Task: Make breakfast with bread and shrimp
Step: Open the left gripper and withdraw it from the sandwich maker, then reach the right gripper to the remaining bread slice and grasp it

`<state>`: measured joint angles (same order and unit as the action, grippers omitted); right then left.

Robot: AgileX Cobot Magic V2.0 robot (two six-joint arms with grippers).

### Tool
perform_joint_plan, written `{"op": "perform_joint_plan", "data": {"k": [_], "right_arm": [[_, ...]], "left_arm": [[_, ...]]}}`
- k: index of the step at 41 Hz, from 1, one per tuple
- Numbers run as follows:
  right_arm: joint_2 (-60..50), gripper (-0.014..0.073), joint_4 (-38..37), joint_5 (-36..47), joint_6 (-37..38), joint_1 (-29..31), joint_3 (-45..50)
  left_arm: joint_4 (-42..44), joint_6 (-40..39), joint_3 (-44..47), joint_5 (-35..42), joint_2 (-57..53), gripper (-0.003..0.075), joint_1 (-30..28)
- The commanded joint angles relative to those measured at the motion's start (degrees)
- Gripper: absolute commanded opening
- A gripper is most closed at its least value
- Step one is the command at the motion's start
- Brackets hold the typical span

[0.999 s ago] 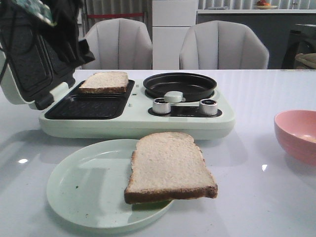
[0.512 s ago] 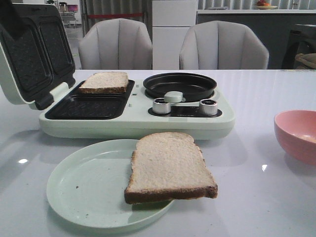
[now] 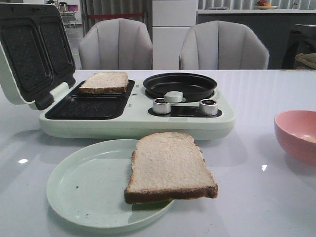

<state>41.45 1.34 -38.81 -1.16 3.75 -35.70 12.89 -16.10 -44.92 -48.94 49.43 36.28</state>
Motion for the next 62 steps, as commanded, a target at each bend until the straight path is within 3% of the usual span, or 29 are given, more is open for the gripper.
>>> {"op": "perform_joint_plan", "data": {"k": [1,11,19,37,45,62], "right_arm": [[0.28,0.0501,1.52,2.64,-0.3,0.04,-1.84],[6.62,0.0501,20.82,-3.72,-1.67,-0.01,-1.84],[16.26,0.0472,35.77,-8.57,-13.41,-3.12,-1.84],[39.24,0.047,59.37,2.95,-30.2,-17.74,-2.07],[47.03,0.047,64.32,3.88,-35.17,-18.32,-4.2],[55.78,0.047,64.41,0.43,-36.33,-18.32,-12.65]], "left_arm": [[0.06,-0.01,-1.41,2.99,-0.95,0.0475,0.48],[-0.02,-0.01,-1.41,3.11,-0.33,0.0475,0.48],[-0.02,-0.01,-1.41,3.11,-0.24,0.0475,0.48],[-0.02,-0.01,-1.41,3.54,-0.24,0.0475,0.48],[-0.02,-0.01,-1.41,4.37,-0.24,0.0475,0.48],[-0.15,-0.01,-1.41,4.37,-0.24,0.0475,0.48]]}}
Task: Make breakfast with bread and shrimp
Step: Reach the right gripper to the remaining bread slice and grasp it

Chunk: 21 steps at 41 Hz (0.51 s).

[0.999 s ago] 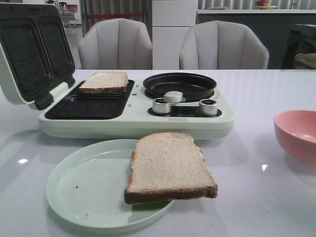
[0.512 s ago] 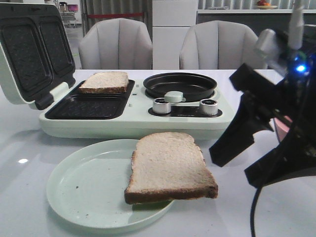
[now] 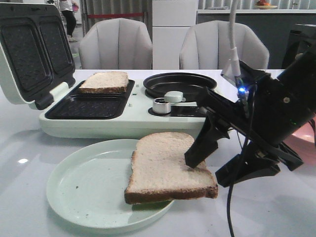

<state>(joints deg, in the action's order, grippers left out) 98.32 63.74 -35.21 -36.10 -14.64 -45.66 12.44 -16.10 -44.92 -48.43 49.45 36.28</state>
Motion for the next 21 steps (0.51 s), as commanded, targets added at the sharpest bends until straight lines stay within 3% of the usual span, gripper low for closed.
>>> {"op": "perform_joint_plan", "data": {"k": [1,15,21], "right_arm": [[-0.78,0.047,2.02,-3.39,-1.39,0.06,-3.06],[2.62,0.0461,2.16,-3.57,-2.62,-0.48,-4.04],[2.57,0.0303,2.16,-3.57,-2.75,-0.48,-4.04]], "left_arm": [[0.3,-0.01,-1.41,3.86,-0.26,0.0475,0.48],[0.3,-0.01,-1.41,3.92,-0.26,0.0475,0.48],[0.4,-0.01,-1.41,3.92,-0.26,0.0475,0.48]]}}
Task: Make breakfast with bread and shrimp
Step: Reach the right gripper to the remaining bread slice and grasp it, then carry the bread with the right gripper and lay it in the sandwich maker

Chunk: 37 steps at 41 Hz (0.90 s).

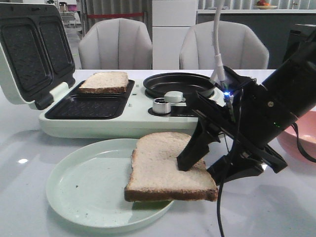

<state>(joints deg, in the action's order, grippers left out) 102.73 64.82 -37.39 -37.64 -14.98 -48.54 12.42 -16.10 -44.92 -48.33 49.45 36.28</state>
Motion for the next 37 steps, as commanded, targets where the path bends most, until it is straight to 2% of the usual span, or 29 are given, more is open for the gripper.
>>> {"op": "perform_joint_plan", "data": {"k": [1,6,12,26,37], "right_arm": [[-1.84,0.0273,1.08,-1.39,-1.27,-0.13,-1.16],[-1.97,0.0127,1.08,-1.39,-1.36,-0.08,-1.16],[-3.56,0.0052,1.08,-1.15,-1.38,-0.08,-1.16],[-12.4,0.005,1.16,-1.04,-1.38,-0.08,-1.16],[-17.53,0.005,5.82,-2.71,-1.38,-0.13,-4.11]], "left_arm": [[0.42,-0.01,-1.41,3.82,-0.26,0.0475,0.48],[0.42,-0.01,-1.41,3.82,-0.26,0.0475,0.48],[0.49,-0.01,-1.41,3.9,-0.26,0.0475,0.48],[0.49,-0.01,-1.41,3.95,-0.26,0.0475,0.48],[0.49,-0.01,-1.41,4.32,-0.26,0.0475,0.48]]}}
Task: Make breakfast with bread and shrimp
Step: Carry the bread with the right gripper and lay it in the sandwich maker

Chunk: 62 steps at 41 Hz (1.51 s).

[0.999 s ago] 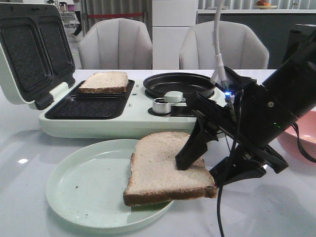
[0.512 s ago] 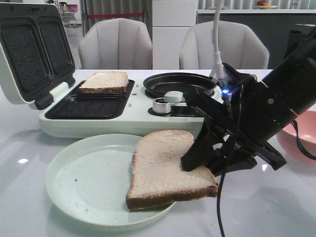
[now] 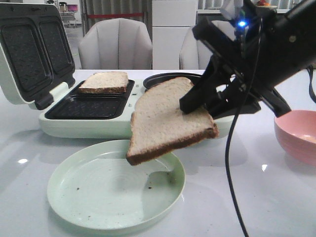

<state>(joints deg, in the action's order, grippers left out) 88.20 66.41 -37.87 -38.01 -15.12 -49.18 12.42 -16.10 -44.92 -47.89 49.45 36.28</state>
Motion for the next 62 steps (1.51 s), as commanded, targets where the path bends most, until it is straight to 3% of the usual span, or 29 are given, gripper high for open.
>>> {"op": "perform_joint_plan", "data": {"k": [1,18,31,39,42,48,52,62], "right_arm": [[-2.92,0.005,4.38,-2.37,-1.01,-0.1,-4.16],[8.67,0.005,4.62,1.95,-1.01,-6.75,-25.51],[24.46,0.005,13.39,1.33,-1.01,-7.31,-40.72],[30.91,0.0064,13.63,-0.35,-1.01,-7.61,-45.76],[31.94,0.0134,13.63,0.8,-1.01,-7.61,-46.11],[32.27,0.0395,13.63,0.64,-1.01,-7.68,-46.11],[32.27,0.0525,13.41,-0.16,-1.01,-7.68,-46.11],[32.27,0.0554,13.35,-1.07,-1.01,-7.68,-46.5]], "left_arm": [[0.49,-0.01,-1.41,3.88,-0.26,0.0475,0.48],[0.49,-0.01,-1.41,3.88,-0.26,0.0475,0.48],[0.49,-0.01,-1.41,3.88,-0.26,0.0475,0.48],[0.49,-0.01,-1.41,3.88,-0.26,0.0475,0.48],[0.49,-0.01,-1.41,3.88,-0.26,0.0475,0.48],[0.49,-0.01,-1.41,3.88,-0.26,0.0475,0.48],[0.49,-0.01,-1.41,3.88,-0.26,0.0475,0.48],[0.49,-0.01,-1.41,3.88,-0.26,0.0475,0.48]]}}
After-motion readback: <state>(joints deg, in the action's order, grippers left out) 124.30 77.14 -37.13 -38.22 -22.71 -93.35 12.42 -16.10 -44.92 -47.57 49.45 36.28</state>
